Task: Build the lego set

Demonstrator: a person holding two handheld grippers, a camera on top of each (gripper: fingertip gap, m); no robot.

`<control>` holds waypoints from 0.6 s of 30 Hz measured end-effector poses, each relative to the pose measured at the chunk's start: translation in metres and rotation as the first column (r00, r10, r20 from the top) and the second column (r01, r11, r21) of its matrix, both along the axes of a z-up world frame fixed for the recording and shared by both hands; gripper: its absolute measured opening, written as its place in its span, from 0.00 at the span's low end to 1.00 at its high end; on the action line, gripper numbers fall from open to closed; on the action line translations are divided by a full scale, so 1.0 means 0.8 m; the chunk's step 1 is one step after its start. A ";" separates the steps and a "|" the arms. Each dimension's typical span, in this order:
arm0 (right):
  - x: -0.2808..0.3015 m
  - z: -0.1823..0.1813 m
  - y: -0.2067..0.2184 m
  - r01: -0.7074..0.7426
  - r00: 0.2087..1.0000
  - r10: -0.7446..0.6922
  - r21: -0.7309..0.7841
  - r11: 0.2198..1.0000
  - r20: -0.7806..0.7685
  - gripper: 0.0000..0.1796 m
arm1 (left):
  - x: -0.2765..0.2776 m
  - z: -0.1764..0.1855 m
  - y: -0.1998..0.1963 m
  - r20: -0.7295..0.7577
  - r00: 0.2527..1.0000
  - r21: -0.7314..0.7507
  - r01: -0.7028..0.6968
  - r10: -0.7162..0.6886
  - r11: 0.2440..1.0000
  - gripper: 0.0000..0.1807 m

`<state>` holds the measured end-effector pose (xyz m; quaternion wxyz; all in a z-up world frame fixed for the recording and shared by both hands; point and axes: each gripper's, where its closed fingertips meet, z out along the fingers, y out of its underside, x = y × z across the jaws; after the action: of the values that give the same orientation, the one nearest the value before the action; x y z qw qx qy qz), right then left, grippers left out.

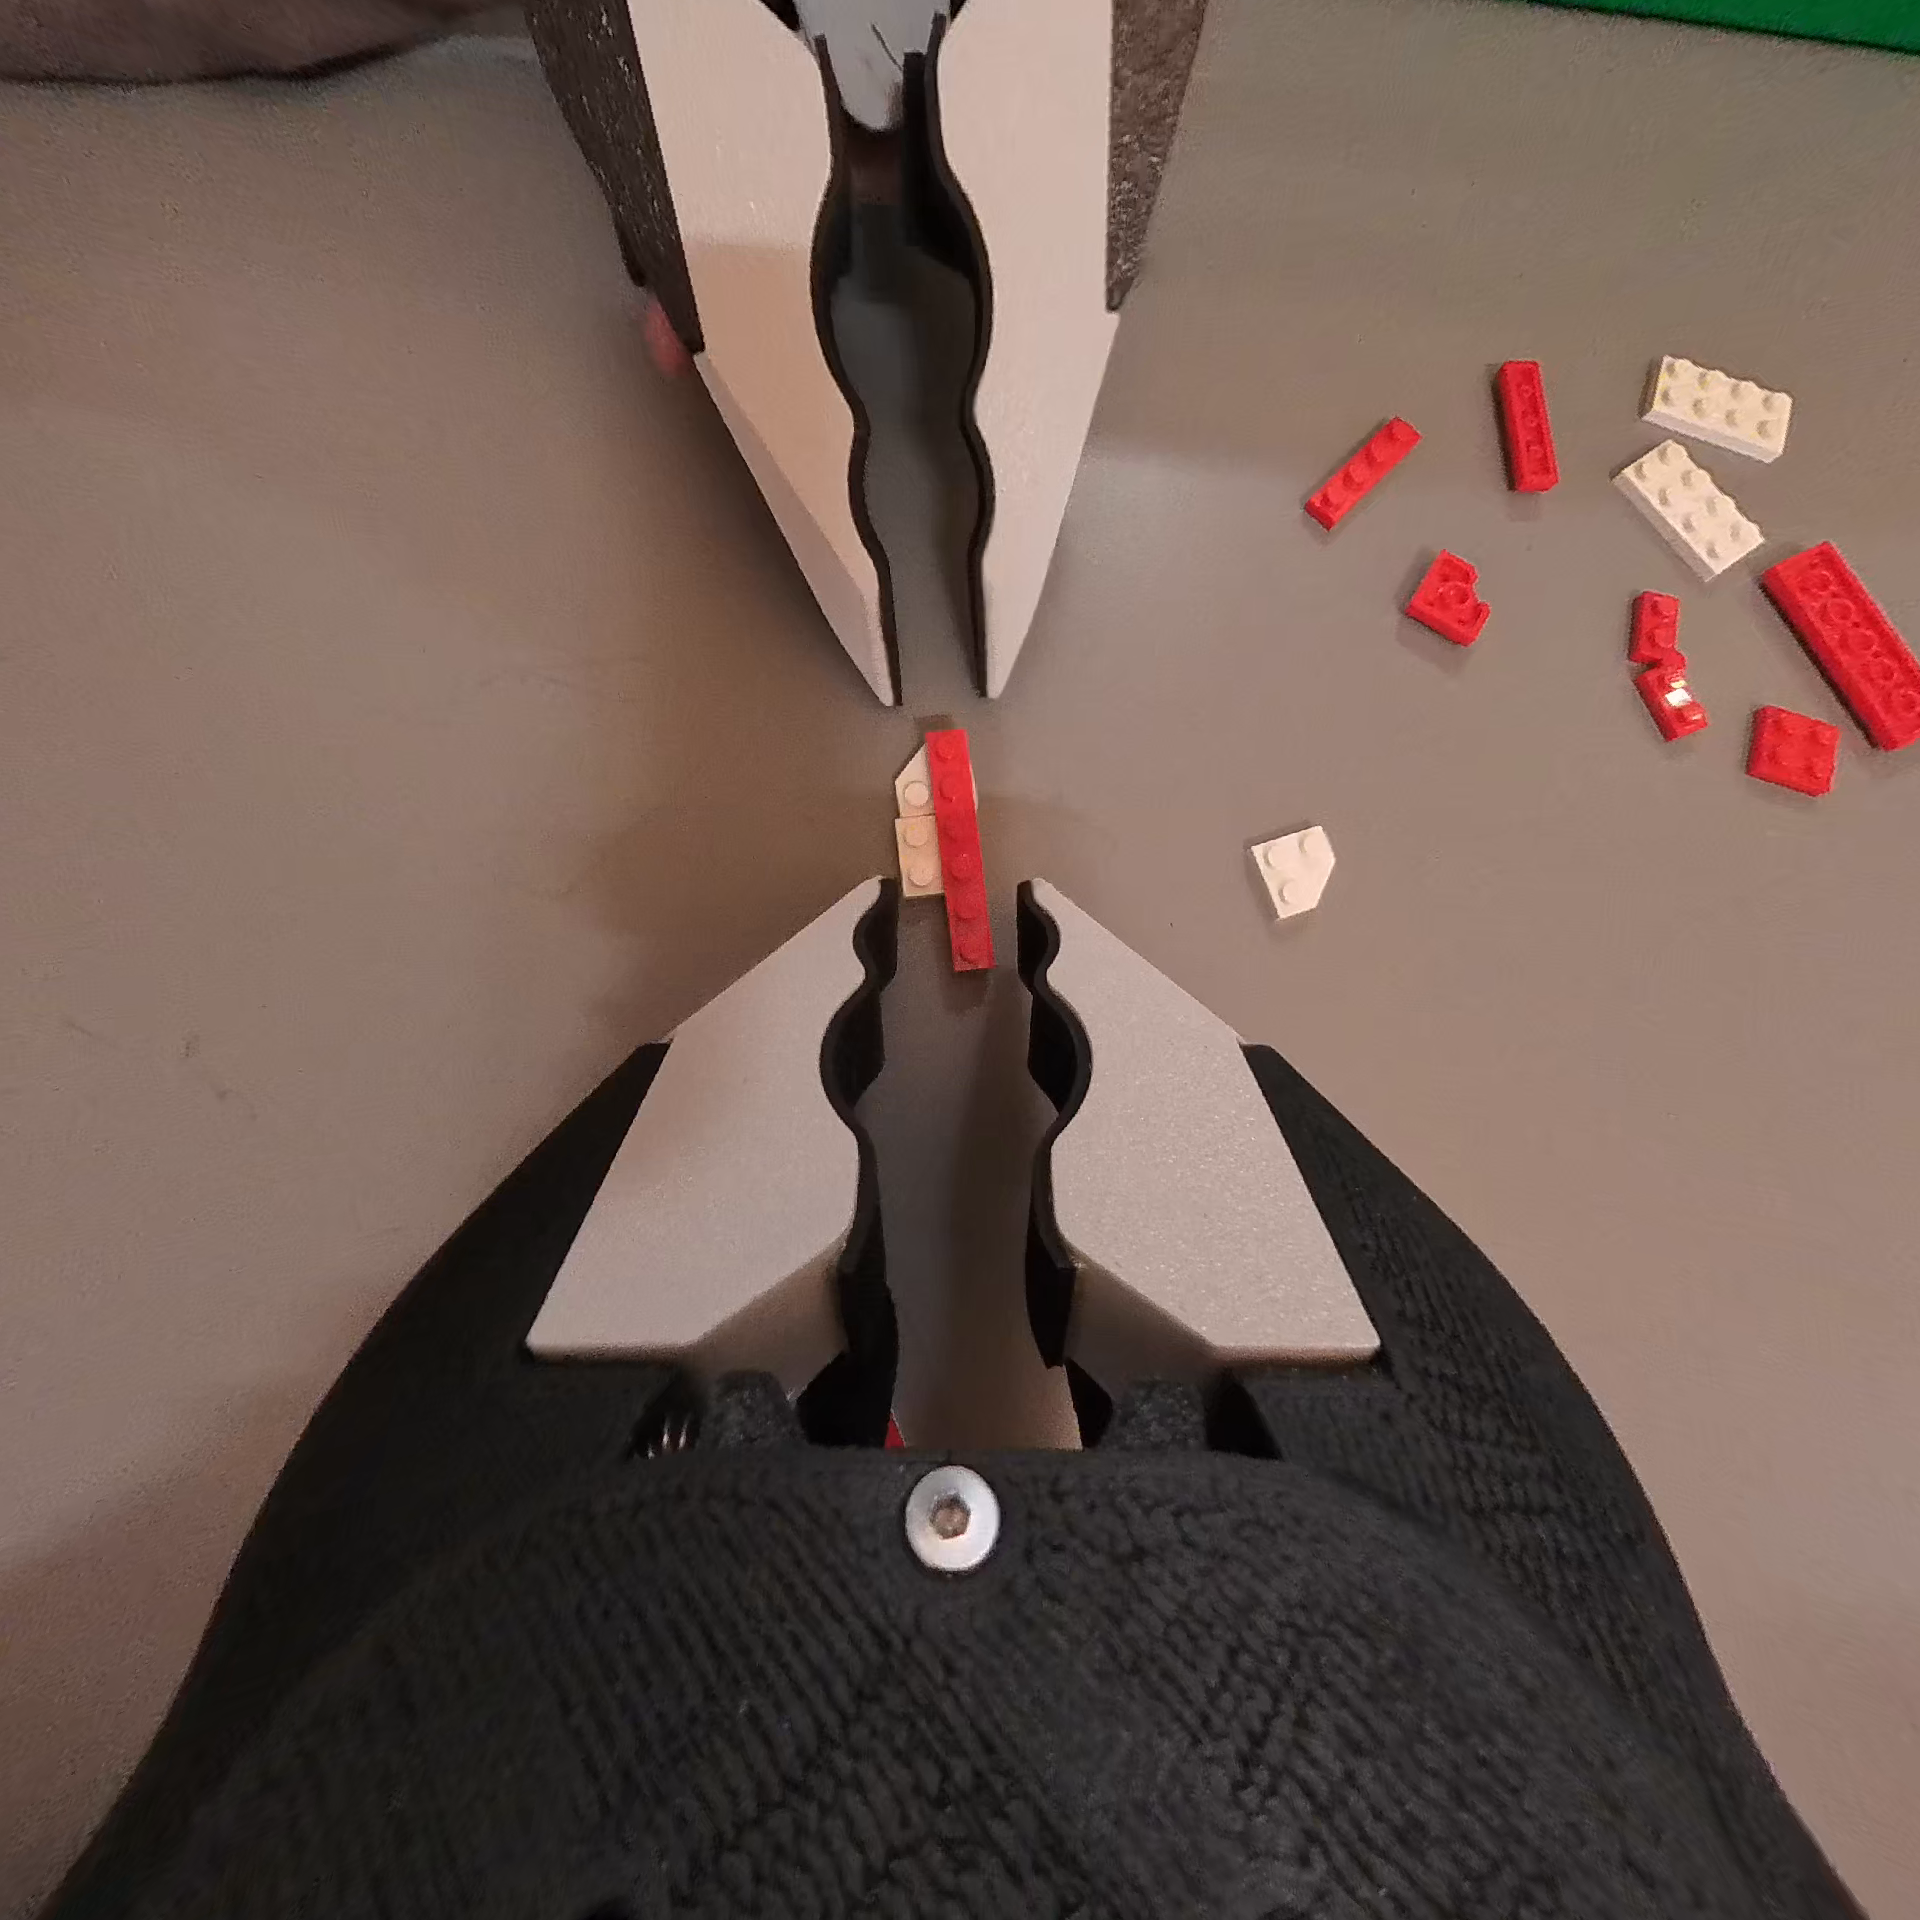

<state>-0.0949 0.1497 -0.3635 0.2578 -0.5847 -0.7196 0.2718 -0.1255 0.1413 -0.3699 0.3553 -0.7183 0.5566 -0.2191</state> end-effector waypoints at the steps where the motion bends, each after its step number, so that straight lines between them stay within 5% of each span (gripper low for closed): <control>1: 0.000 -0.001 -0.001 -0.009 1.000 0.009 -0.001 1.000 0.002 0.12 | 0.000 0.000 -0.001 0.005 1.000 -0.003 -0.001 0.001 1.000 0.08; 18: -0.011 -0.009 -0.005 -0.117 0.993 0.117 -0.001 0.993 0.018 0.12 | 0.006 0.002 0.003 0.031 0.999 0.017 0.014 -0.015 1.000 0.02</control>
<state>-0.1038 0.1459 -0.3704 0.2351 -0.5439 -0.7549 0.2812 -0.1205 0.1436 -0.3687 0.3683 -0.7078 0.5580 -0.2281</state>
